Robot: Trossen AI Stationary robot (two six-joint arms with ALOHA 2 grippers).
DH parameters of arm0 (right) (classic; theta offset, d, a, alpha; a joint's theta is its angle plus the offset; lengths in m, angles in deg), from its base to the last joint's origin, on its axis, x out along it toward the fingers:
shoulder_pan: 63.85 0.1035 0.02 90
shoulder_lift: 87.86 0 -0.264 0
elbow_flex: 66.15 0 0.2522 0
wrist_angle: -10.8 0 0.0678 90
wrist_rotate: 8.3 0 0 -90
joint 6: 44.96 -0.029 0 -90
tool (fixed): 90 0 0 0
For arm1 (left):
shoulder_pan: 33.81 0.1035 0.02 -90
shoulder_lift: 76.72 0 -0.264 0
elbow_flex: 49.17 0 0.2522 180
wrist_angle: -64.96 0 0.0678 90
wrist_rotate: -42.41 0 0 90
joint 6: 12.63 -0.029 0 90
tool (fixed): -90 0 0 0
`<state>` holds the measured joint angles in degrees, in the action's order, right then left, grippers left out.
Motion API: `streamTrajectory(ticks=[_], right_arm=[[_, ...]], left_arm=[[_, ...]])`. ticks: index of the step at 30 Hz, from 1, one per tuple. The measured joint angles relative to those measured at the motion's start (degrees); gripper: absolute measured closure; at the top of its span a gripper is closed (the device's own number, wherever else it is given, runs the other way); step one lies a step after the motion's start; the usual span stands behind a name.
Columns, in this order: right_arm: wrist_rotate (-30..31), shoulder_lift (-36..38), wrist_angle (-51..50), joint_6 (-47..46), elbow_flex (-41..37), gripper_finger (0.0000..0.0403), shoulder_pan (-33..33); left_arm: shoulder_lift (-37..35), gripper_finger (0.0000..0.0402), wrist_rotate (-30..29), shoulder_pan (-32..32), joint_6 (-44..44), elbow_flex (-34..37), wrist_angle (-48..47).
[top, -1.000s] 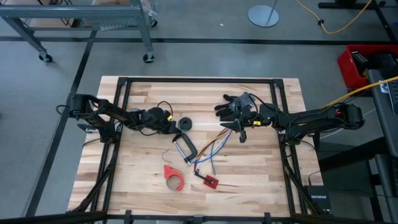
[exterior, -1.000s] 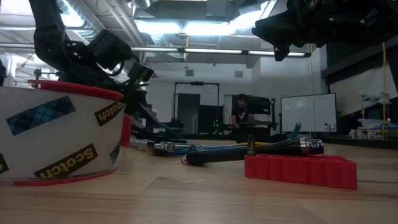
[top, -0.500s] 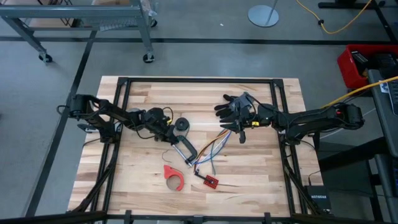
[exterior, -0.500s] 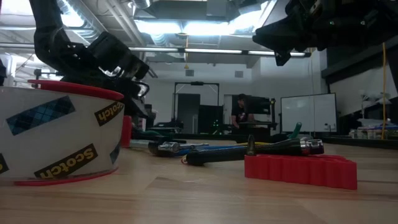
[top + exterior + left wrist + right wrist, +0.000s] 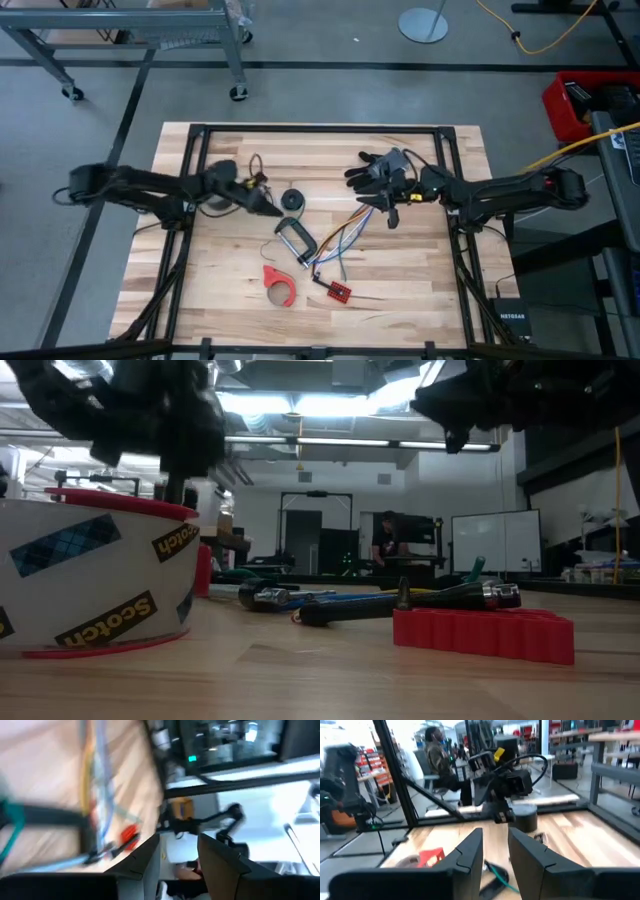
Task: Coil cords
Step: Return to Home Position
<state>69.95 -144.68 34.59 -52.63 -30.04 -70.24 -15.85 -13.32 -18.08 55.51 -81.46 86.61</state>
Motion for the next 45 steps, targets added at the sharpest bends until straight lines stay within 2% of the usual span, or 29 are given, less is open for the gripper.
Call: streamTrajectory(ticks=[5,8,14,17,20,25,35,41,45], right_arm=[[-1.92,7.79,-3.53,-0.02,0.0,0.0306,-0.02],[-1.92,13.5,-9.91,-0.02,0.02,0.0306,-0.02],[-1.86,25.16,-24.15,-0.02,0.02,0.0306,-0.02],[-1.68,29.35,-28.71,-0.63,0.02,0.0306,-0.02],[-0.83,32.19,-32.18,-1.0,0.02,0.0306,-0.02],[-0.81,34.73,-35.43,-1.11,0.0,0.0306,0.0],[-0.76,34.76,-36.23,-1.09,-0.02,0.0306,0.0],[-0.72,36.03,-35.05,-1.11,-0.02,0.0306,0.0],[-0.76,37.79,-33.94,-1.2,-0.02,0.0306,0.0]], left_arm=[[-12.63,0.0279,0.03,1.46,-8.44,-0.07,-0.67],[-19.54,0.0279,0.05,1.93,-14.66,-0.07,-2.29],[-30.81,0.0279,-0.37,1.96,-27.92,0.04,-13.65],[-34.47,0.0279,-4.04,1.84,-32.94,1.65,-18.6],[-37.72,0.0279,-7.83,1.84,-37.03,3.85,-19.55],[-43.25,0.0279,-8.84,1.84,-38.55,7.79,-19.71],[-52.66,0.0279,-8.92,-0.16,-39.14,15.63,-19.82],[-55.45,0.0279,-9.61,-2.4,-44.3,17.99,-18.46],[-55.59,0.0279,-12.64,-3.74,-49.68,17.99,-18.21]])
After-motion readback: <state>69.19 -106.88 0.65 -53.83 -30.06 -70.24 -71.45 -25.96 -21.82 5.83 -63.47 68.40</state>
